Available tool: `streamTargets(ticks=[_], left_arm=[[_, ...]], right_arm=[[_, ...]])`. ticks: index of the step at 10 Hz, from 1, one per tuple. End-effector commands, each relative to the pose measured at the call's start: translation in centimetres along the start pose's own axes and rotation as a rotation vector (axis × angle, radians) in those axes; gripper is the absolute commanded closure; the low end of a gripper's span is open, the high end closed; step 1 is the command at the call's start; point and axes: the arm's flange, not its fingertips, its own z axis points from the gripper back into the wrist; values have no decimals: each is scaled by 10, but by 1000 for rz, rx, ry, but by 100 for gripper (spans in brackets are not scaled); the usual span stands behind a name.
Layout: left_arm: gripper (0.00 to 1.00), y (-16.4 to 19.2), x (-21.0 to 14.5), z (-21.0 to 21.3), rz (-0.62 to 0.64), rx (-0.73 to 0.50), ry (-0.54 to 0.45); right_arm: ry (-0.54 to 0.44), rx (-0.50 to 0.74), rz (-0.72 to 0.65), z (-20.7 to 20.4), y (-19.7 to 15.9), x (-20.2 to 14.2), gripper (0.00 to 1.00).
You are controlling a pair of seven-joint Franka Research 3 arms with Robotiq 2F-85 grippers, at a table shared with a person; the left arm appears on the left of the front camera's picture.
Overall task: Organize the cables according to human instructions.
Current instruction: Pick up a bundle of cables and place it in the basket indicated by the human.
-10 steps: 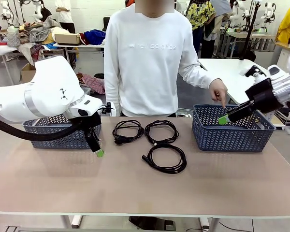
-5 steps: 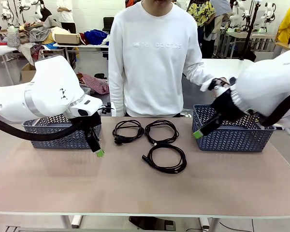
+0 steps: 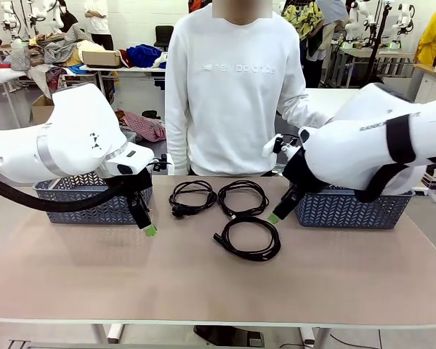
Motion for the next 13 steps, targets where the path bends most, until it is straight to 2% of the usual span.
streamTargets(ticks=[1, 3, 9, 13], left_arm=[[0, 0, -1, 1, 7, 0, -2], [0, 0, -1, 1, 7, 0, -2], [0, 0, -1, 1, 7, 0, -2], [0, 0, -1, 1, 7, 0, -2]], right_arm=[[30, -7, -16, -1, 0, 15, 0], [11, 1, 5, -5, 0, 5, 0], [17, 4, 3, -6, 0, 7, 0], [121, 52, 44, -47, 16, 43, 0]])
